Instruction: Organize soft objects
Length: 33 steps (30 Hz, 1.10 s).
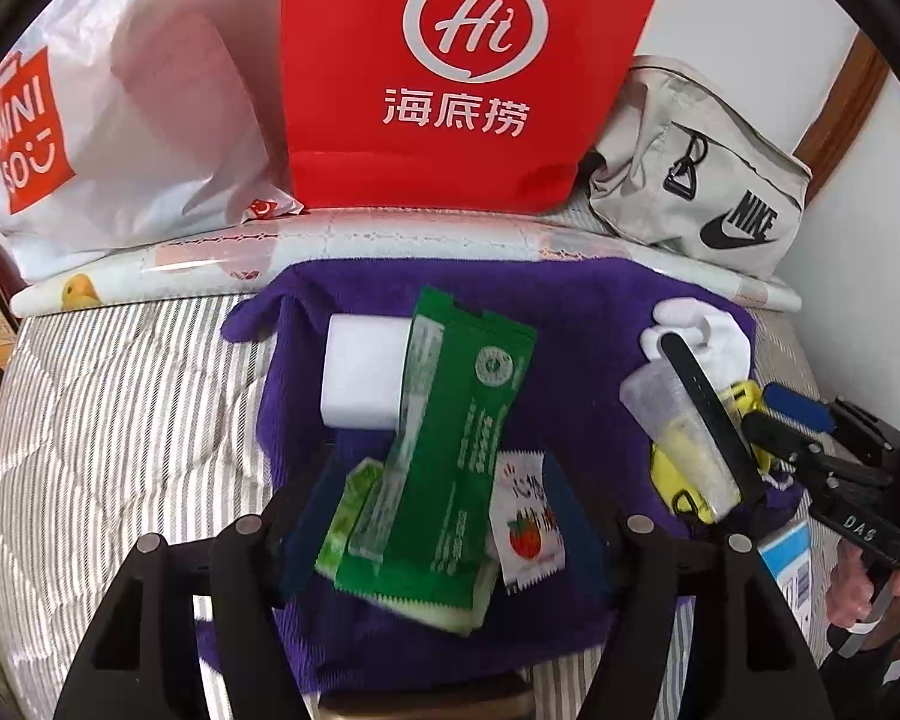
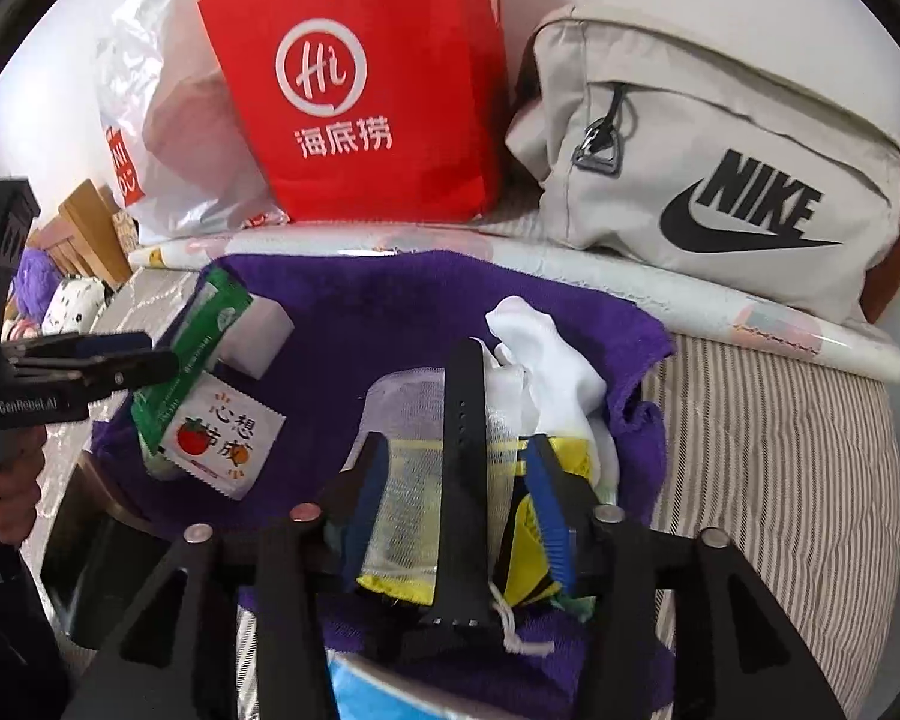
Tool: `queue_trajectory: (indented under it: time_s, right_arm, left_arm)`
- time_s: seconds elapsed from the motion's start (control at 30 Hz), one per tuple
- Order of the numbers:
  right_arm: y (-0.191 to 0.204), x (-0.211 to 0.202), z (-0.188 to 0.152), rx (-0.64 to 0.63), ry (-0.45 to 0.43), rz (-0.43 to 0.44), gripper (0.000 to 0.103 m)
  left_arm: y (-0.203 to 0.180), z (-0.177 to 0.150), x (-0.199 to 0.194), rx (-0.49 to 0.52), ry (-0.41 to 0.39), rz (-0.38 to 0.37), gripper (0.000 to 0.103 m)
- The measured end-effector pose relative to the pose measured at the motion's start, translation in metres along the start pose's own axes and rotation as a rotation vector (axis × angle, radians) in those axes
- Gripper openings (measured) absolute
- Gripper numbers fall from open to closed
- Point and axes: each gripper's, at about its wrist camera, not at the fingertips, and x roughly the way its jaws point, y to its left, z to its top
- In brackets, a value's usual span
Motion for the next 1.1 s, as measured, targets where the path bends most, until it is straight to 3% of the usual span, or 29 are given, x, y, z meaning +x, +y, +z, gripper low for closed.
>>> queue_trajectory:
  time_s: [0.2, 0.4, 0.67, 0.9, 1.1]
  right_arm:
    - [0.006, -0.027, -0.009, 0.014, -0.017, -0.018, 0.060]
    - [0.020, -0.068, -0.021, 0.007, -0.047, -0.072, 0.071]
    - [0.039, -0.116, -0.050, 0.029, -0.050, -0.083, 0.071]
    - [0.055, -0.152, -0.086, 0.049, -0.062, -0.089, 0.071]
    - [0.061, -0.187, -0.121, 0.105, -0.108, -0.104, 0.093]
  left_arm:
    - [-0.001, -0.014, -0.027, -0.011, -0.028, 0.031, 0.075]
    - [-0.011, -0.033, -0.059, -0.004, -0.059, 0.063, 0.076]
    - [-0.036, -0.068, -0.117, 0.054, -0.146, 0.161, 0.085]
    - [-0.049, -0.114, -0.162, 0.055, -0.206, 0.168, 0.087]
    - [-0.063, -0.152, -0.194, 0.040, -0.239, 0.137, 0.089]
